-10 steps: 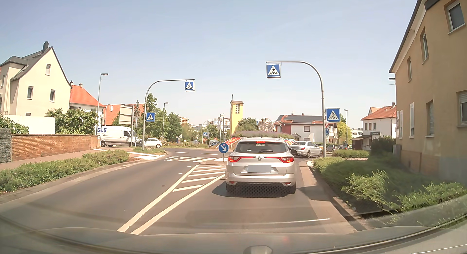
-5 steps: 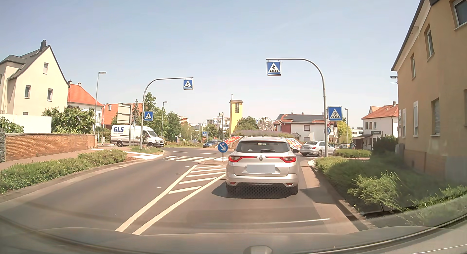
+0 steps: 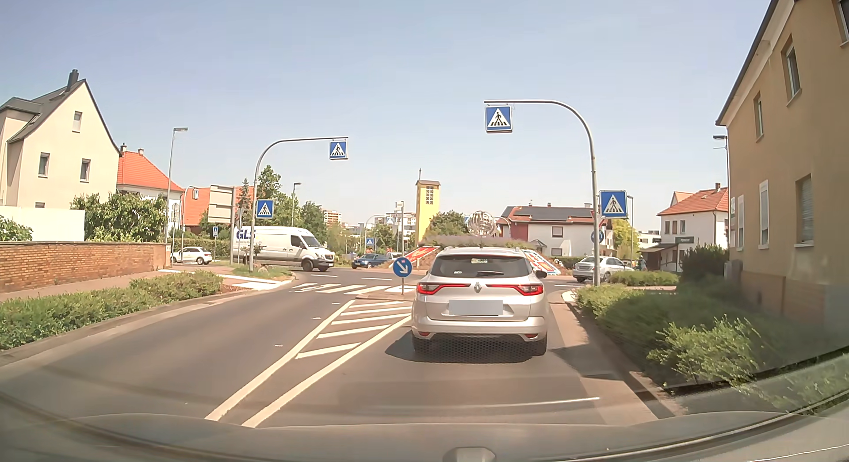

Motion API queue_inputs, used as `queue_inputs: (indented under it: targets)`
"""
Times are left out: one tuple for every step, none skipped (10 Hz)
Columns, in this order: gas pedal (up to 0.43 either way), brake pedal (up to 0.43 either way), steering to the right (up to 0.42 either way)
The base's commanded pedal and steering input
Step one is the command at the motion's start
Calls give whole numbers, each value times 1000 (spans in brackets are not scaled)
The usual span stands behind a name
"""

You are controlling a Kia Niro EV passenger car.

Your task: Follow the waypoints while adhering to traffic rules and regulations

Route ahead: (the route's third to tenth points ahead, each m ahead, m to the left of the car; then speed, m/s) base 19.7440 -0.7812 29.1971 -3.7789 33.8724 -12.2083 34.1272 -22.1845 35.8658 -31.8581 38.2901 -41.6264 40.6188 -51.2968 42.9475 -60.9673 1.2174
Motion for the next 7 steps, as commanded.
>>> queue_inputs:
  targets:
    - [0, 0, 39]
    - [0, 0, 41]
    - [0, 6, 43]
    - [0, 18, 45]
    - [0, 24, 47]
    - [0, 37, 48]
    - [0, 43, 48]
